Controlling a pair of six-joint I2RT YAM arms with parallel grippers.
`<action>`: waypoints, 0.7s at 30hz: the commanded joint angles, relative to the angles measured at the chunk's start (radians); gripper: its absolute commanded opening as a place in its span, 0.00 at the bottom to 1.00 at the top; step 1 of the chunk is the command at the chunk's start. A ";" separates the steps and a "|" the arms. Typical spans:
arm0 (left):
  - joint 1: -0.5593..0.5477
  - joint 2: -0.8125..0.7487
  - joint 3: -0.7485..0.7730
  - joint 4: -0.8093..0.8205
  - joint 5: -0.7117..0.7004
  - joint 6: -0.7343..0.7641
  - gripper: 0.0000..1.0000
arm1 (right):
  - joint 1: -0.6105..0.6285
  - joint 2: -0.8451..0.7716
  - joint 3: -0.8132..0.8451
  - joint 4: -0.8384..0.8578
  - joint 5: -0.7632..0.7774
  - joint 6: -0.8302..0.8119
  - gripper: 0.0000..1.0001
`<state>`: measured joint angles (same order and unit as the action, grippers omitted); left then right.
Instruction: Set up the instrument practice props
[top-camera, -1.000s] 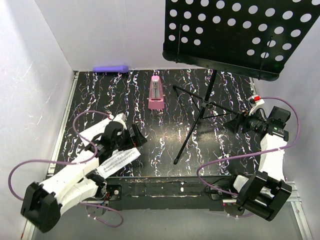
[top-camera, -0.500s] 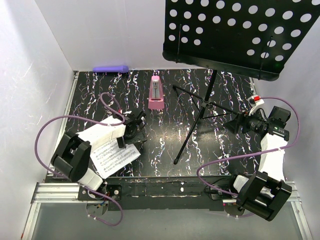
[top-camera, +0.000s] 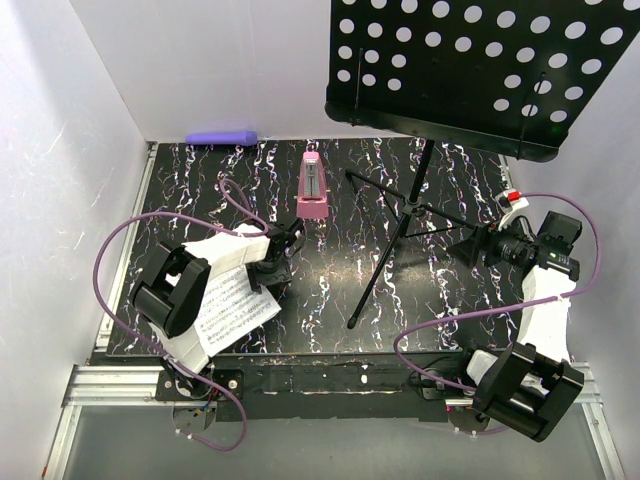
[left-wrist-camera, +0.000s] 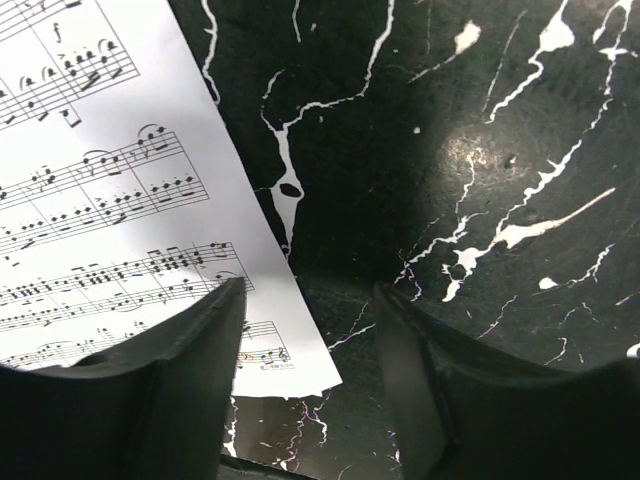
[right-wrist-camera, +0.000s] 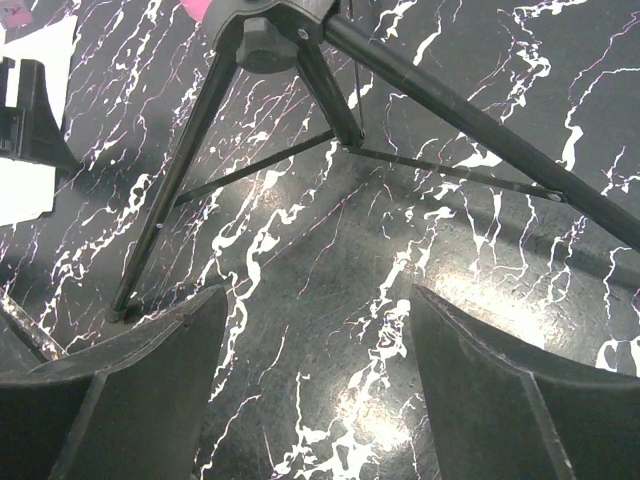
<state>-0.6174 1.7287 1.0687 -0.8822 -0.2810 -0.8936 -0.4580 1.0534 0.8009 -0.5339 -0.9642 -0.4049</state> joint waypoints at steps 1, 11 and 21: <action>-0.005 0.034 -0.001 -0.017 -0.035 -0.022 0.47 | -0.004 -0.004 0.044 -0.008 -0.013 -0.018 0.80; -0.005 -0.027 -0.072 -0.009 -0.015 -0.074 0.63 | -0.004 -0.006 0.043 -0.008 -0.014 -0.014 0.80; -0.005 0.000 -0.128 -0.008 0.029 -0.136 0.61 | -0.002 -0.009 0.044 -0.005 -0.010 -0.011 0.80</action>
<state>-0.6182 1.6802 1.0069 -0.8730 -0.2817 -0.9901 -0.4580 1.0534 0.8028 -0.5343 -0.9642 -0.4053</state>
